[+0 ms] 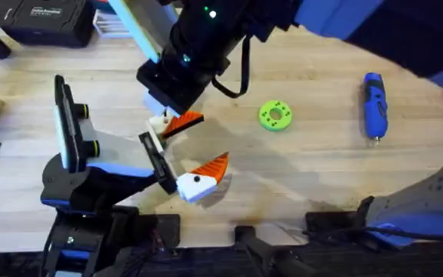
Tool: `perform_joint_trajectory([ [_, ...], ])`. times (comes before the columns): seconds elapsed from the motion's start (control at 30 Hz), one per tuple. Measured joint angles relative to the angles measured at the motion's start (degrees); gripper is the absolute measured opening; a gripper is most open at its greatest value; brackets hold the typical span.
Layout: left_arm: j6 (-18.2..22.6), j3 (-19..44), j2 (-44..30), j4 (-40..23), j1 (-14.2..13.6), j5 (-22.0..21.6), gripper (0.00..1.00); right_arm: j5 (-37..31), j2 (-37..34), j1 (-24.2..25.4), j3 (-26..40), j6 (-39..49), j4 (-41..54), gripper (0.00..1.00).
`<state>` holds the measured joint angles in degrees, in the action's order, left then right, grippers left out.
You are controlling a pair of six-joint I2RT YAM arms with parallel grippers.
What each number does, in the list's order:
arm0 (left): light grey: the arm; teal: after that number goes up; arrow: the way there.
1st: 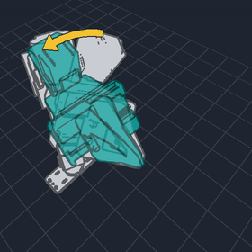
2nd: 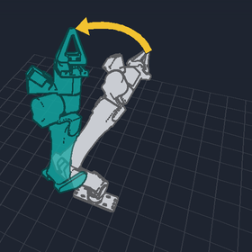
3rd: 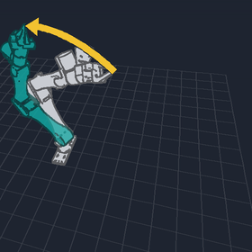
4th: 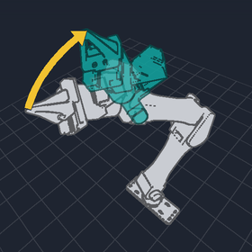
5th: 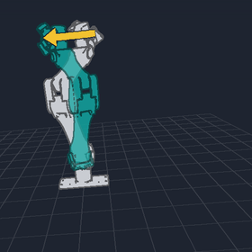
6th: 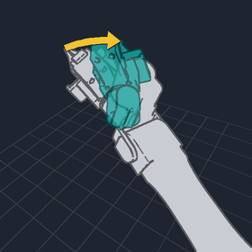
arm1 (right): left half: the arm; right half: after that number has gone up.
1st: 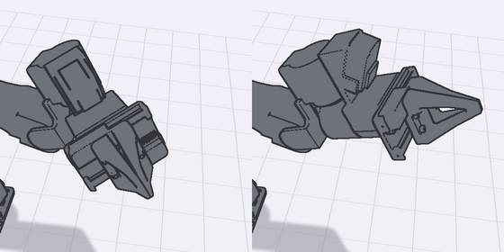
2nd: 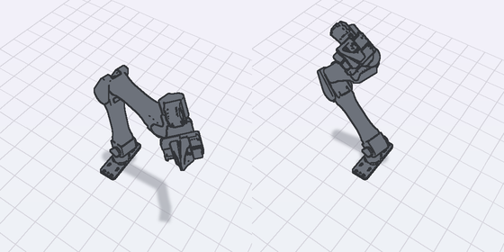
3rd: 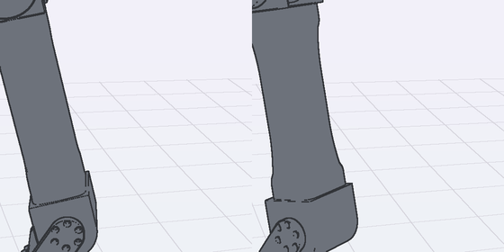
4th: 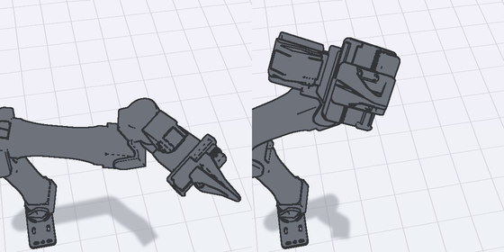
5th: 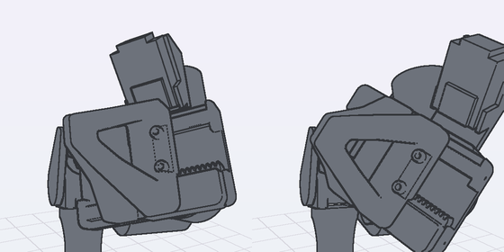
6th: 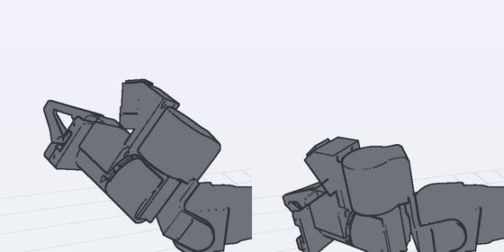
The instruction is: Pick up the gripper from the table and insert it into the empty holder that is missing its gripper. Then pick up a screw, insert it into the mounting hole, and use the screwdriver to tighten it. Finally, clean up the table by picking up the vegetable and placing it into the bucket.
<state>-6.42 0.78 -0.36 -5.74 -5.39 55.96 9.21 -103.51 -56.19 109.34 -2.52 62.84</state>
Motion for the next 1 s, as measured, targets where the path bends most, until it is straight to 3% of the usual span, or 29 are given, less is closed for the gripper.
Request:
perform_joint_trajectory([
  [1.0, 0.0, 0.0, 0.0, 0.0, 0.0, 0.02, 0.985, -1.94, -2.53, -1.56, 0.0, 0.0, 0.08, 0.007],
])
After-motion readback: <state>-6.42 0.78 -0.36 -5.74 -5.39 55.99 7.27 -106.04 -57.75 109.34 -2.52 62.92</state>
